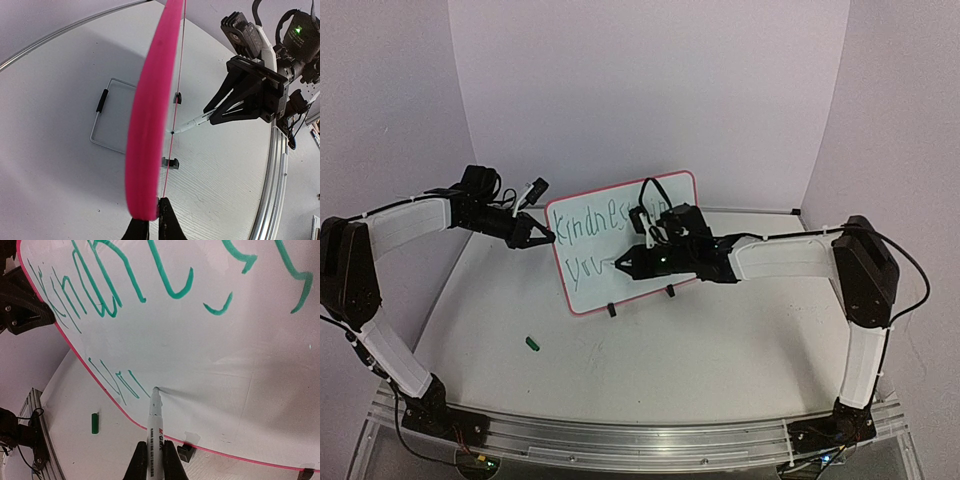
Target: Write a sentence on the whiteboard
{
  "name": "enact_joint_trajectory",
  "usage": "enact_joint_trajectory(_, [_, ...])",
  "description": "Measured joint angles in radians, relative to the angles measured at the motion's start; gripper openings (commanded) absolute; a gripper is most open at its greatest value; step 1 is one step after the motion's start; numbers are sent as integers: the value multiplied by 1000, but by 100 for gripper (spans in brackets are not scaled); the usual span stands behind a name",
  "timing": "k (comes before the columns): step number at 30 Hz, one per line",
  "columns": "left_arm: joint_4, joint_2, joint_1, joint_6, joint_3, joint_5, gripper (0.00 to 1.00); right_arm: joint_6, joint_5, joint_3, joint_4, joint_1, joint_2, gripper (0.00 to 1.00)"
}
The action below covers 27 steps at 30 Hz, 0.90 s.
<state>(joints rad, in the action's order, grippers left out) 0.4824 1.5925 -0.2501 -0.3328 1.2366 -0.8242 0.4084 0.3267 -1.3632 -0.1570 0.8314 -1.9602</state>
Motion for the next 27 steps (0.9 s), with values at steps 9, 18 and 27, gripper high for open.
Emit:
enact_joint_trajectory(9, [0,0,0,0,0,0,0,6,2,5,-8,-1,0,0])
enact_joint_trajectory(18, [0,0,0,0,0,0,0,27,13,50,-27,-3,0,0])
enact_joint_trajectory(27, [0,0,0,0,0,0,0,30,11,57,-29,-5,1,0])
